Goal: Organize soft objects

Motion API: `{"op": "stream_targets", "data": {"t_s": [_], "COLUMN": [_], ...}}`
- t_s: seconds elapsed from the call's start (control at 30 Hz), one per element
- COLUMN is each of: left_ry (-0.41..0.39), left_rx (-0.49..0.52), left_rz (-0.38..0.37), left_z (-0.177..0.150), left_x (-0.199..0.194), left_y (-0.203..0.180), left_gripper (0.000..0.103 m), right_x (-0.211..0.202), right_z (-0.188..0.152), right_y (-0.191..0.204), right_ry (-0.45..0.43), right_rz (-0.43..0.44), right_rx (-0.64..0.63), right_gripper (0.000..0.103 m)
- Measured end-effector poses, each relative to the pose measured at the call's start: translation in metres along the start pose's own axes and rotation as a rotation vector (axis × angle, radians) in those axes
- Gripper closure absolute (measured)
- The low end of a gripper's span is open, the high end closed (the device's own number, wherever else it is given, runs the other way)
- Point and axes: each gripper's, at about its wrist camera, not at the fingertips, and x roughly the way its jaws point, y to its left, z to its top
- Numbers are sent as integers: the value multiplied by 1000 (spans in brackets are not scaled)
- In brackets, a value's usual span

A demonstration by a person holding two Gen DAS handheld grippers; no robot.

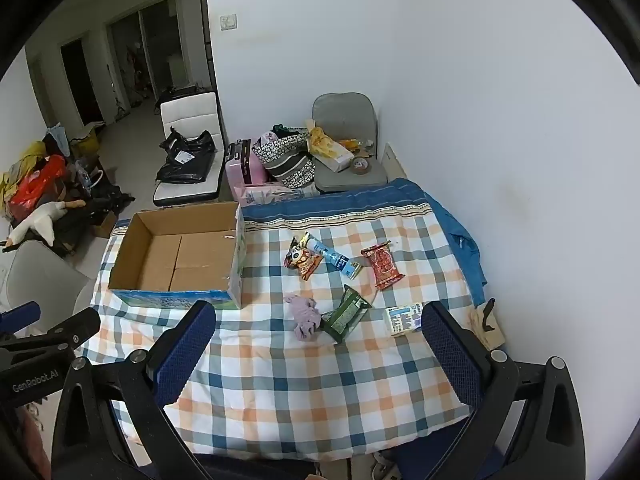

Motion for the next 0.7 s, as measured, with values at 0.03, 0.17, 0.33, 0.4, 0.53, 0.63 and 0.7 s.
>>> {"op": "stream_targets", "data": {"t_s": [0.03,0.17,0.33,0.4,0.53,0.63,0.7], "left_ry": [3,9,9,8,-2,-5,-5], "left_rx": [3,5,5,7,4,7,6], "left_rz": [5,6,8,8,13,12,13], "left_z": [0,0,1,2,0,0,5], "left_x": [0,2,7,9,1,1,0], "left_y": [0,0,0,0,0,0,0], "left_gripper": [0,0,0,0,0,0,0], "right_x": [0,0,-1,0,0,-1,2], "right_z": [0,0,0,0,-1,1,-1], "right_y": [0,1,1,1,2,-1,-4], "right_ry": [4,10,9,9,10,10,6], "right_rz": [-9,-15,-16,-15,-15,-18,-19], "right_rx": [-5,-12,-13,-12,-12,-14,-14], "right_gripper": [0,0,0,0,0,0,0]}}
